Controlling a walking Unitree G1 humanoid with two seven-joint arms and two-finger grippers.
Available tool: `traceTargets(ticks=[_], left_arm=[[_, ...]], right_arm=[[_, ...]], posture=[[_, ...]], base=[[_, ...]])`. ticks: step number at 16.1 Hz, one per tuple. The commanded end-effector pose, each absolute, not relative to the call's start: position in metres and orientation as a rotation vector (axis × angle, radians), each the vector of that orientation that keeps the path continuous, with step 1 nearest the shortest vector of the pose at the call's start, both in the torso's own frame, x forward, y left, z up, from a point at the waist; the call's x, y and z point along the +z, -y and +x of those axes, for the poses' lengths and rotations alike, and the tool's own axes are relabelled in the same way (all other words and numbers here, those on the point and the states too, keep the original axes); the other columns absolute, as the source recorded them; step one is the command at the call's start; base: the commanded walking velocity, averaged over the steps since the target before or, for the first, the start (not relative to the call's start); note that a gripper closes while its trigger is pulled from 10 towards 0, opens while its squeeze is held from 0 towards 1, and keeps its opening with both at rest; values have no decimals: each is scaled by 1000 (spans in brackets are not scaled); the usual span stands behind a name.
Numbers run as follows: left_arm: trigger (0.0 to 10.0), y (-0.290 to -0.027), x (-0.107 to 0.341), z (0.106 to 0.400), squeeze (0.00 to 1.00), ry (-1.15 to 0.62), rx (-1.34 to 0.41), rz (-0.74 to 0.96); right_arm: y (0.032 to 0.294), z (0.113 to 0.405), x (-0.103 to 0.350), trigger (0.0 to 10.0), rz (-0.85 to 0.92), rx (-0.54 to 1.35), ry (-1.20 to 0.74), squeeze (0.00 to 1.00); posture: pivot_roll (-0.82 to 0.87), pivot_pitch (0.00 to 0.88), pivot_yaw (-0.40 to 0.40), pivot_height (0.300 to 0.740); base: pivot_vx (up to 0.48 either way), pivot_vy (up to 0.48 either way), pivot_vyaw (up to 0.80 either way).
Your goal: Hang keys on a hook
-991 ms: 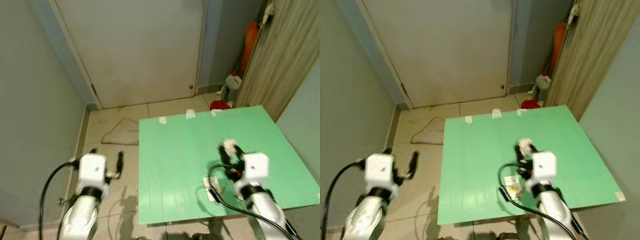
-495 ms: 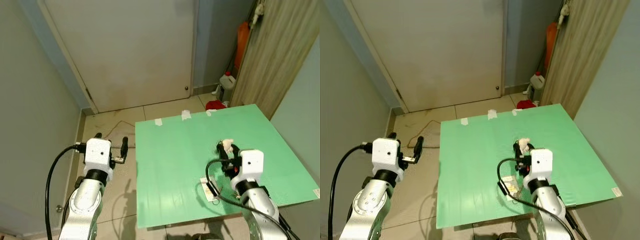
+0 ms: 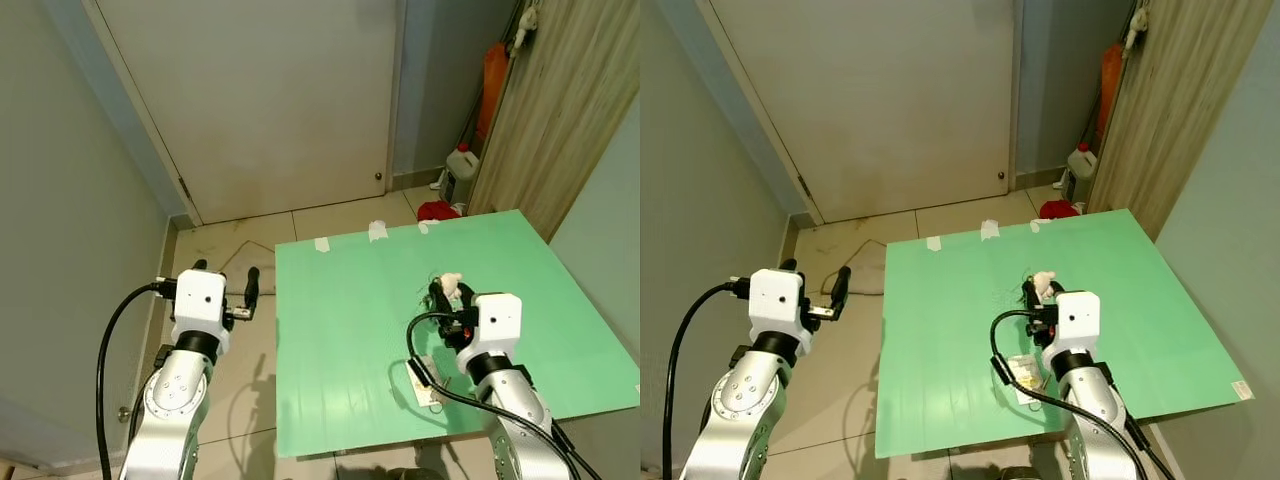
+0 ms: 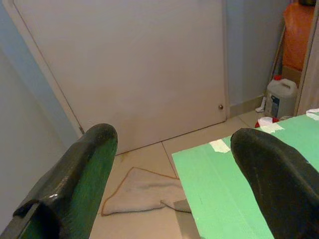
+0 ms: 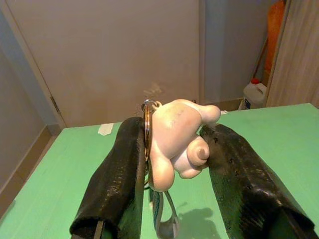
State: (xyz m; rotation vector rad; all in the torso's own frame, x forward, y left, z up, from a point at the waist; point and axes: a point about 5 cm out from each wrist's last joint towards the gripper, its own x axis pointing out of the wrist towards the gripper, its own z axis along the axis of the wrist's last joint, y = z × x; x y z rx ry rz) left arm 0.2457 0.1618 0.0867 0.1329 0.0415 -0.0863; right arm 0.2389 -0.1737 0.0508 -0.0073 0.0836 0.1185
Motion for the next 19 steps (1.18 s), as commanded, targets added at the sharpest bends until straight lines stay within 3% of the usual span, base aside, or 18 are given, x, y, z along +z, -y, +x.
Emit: traceTargets(ticks=[1,4,19], left_arm=[[10000,-163,86,249,0,-52,-84,139],[10000,-161,87,252,0,-50,-86,129],[10000,-160,87,257,0,-47,-90,126]], right_arm=[[171,242,54,0,2,119,-71,0],[171,242,54,0,3,117,-70,0],[168,241,56,0,5,123,-70,0]], posture=[[-220,0,141,740],[-224,0,142,740],[-226,0,141,740]], base=[[0,0,0],[0,0,0],[-311,0,0]])
